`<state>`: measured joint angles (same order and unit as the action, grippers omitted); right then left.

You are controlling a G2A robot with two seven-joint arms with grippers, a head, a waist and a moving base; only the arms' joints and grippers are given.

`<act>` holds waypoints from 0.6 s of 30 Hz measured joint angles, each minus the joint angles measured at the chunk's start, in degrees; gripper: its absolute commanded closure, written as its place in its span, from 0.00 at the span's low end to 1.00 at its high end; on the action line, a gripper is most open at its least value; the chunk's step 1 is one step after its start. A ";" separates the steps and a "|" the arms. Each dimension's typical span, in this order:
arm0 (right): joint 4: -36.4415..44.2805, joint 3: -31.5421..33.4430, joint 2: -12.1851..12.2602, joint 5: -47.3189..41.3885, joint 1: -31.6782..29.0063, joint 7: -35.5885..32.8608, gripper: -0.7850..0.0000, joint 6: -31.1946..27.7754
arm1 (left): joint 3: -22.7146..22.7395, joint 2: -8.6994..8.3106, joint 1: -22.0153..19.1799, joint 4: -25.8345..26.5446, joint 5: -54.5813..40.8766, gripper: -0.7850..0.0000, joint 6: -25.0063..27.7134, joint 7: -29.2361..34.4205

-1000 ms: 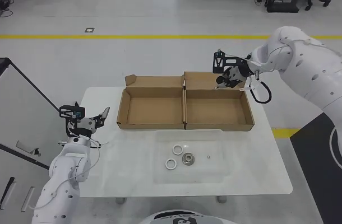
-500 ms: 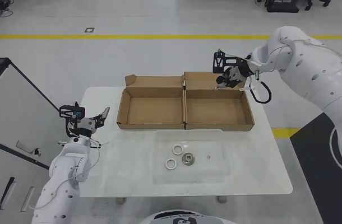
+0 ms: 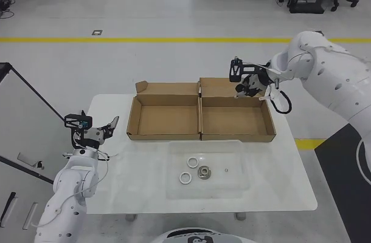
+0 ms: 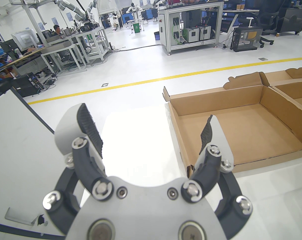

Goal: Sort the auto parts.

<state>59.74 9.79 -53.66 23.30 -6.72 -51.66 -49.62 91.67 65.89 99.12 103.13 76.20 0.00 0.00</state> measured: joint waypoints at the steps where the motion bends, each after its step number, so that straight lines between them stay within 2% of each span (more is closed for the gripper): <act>1: 0.19 -0.02 0.09 0.36 -0.36 -1.77 1.00 2.46 | 0.00 0.00 0.00 0.00 0.00 0.00 0.00 0.00; 4: 0.01 -0.03 0.02 0.24 -1.03 -5.32 1.00 6.02 | 0.00 0.00 0.00 0.00 0.00 0.00 0.00 0.00; 9: -0.87 -0.05 -0.93 0.95 -1.98 -9.48 1.00 8.75 | 0.00 0.00 0.00 0.00 0.00 0.00 0.00 0.00; 18: -7.93 -0.05 -6.19 4.48 -4.76 -12.95 1.00 9.93 | 0.00 0.00 0.00 0.00 0.00 0.00 0.00 0.00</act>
<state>51.80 9.74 -59.85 27.78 -11.49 -64.60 -39.69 91.67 65.89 99.12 103.13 76.20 0.00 0.00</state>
